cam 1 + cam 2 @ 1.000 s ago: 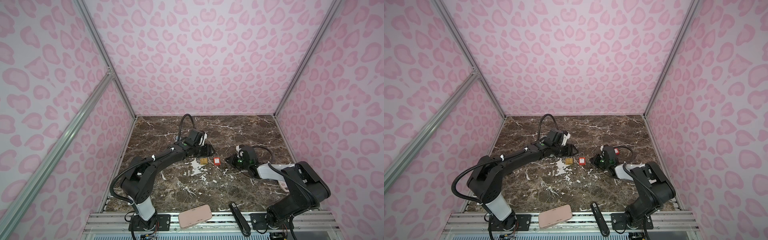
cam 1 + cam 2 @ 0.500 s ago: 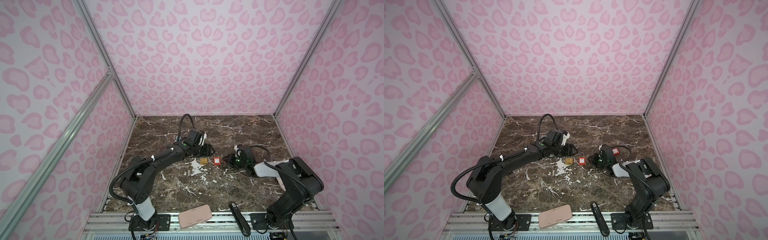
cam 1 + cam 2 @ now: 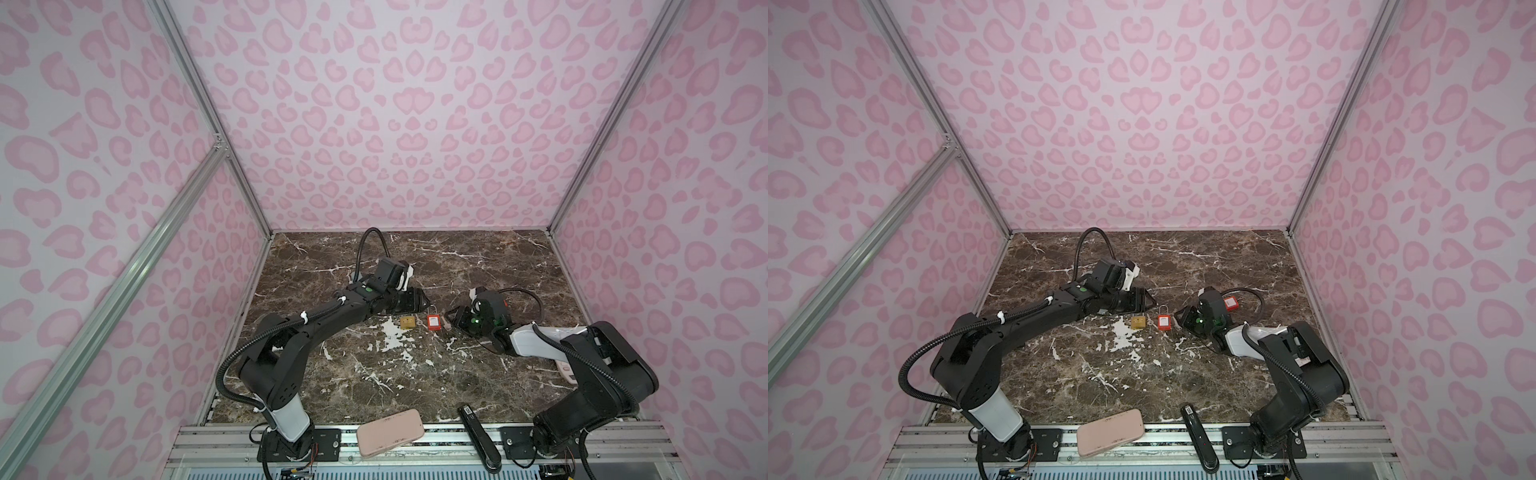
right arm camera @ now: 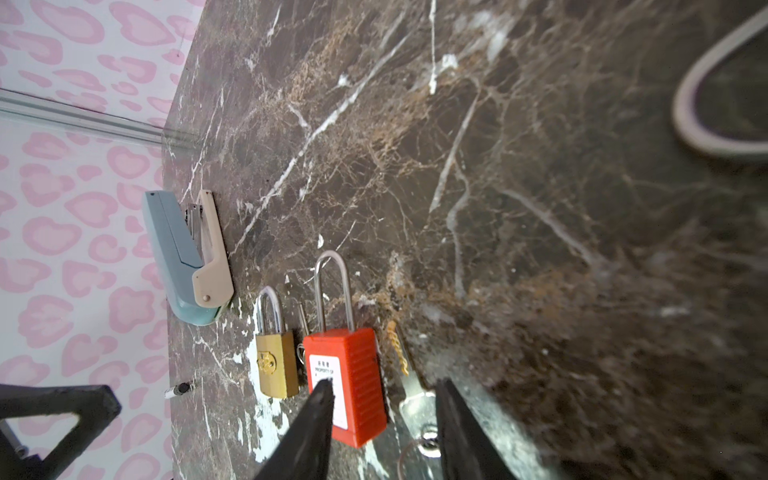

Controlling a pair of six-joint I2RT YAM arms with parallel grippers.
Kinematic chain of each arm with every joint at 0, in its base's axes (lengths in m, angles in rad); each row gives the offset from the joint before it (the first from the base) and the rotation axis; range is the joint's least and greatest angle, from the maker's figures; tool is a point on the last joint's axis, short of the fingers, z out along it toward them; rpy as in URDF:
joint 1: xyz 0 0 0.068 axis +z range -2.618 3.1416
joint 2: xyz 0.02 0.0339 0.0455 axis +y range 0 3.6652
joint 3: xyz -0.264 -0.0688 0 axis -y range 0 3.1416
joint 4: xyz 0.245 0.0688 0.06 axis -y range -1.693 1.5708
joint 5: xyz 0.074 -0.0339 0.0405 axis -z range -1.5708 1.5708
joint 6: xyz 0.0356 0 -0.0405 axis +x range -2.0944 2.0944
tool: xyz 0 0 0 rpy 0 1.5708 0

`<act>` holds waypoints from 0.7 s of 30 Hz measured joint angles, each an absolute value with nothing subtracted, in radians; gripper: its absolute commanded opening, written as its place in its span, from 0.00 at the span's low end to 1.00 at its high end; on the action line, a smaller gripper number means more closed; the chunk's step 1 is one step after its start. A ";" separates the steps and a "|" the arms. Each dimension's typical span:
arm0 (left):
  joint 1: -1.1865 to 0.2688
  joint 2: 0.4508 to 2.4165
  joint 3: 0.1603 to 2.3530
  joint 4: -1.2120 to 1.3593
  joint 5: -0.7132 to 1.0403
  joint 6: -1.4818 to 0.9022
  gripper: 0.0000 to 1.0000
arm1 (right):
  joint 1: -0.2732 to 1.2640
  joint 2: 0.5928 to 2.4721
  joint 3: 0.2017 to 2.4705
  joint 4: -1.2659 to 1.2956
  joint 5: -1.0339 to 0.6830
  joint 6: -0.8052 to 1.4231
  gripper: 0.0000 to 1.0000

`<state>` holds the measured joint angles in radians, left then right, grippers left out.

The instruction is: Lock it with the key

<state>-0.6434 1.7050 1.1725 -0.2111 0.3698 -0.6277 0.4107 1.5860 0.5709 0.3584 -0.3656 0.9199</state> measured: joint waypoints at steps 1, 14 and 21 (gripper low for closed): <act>-0.643 1.705 1.171 -0.211 0.370 -0.628 0.64 | 0.410 1.583 0.568 0.354 -0.361 0.921 0.42; -0.654 1.705 1.169 -0.209 0.369 -0.635 0.64 | 0.411 1.580 0.506 0.397 -0.411 0.960 0.36; -0.658 1.705 1.169 -0.209 0.370 -0.636 0.64 | 0.411 1.619 0.495 0.478 -0.464 0.993 0.35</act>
